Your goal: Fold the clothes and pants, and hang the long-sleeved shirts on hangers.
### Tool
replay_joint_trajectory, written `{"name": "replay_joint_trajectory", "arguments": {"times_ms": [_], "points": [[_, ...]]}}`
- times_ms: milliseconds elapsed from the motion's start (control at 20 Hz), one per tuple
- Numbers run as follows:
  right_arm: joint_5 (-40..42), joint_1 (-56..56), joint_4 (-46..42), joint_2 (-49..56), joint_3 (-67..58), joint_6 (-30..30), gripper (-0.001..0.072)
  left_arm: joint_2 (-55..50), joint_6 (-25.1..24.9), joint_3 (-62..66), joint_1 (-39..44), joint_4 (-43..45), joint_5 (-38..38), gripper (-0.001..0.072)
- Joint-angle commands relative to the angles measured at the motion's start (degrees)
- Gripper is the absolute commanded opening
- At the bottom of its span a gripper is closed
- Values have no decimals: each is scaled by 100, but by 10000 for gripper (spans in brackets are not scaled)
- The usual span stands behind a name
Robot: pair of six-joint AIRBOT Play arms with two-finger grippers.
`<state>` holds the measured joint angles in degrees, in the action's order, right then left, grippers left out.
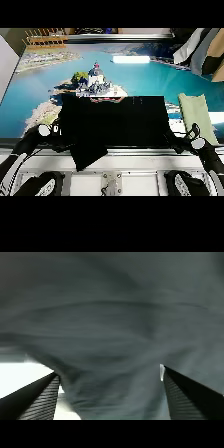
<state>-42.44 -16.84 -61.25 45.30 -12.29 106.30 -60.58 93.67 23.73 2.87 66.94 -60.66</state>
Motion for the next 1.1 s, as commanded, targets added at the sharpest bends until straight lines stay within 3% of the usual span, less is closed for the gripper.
{"name": "replay_joint_trajectory", "arguments": {"times_ms": [0,150,200,650,800,1050], "points": [[0,4,7,-4,-9,2,9,-229,-13,-28,387,-107,219,663],[-4,4,4,-4,-15,2,9,81,-20,-31,393,-39,50,125],[-59,4,4,-4,-46,0,9,282,-22,-28,350,-24,-48,10],[-2275,-13,-1237,131,-1746,-306,7,1836,-503,179,-848,46,-1397,10],[-2553,0,-1287,514,-2361,-435,7,1646,-616,813,-861,48,-1440,10],[-2555,310,-1248,1432,-3303,-457,8,376,-898,2065,-568,92,-1318,10]]}}
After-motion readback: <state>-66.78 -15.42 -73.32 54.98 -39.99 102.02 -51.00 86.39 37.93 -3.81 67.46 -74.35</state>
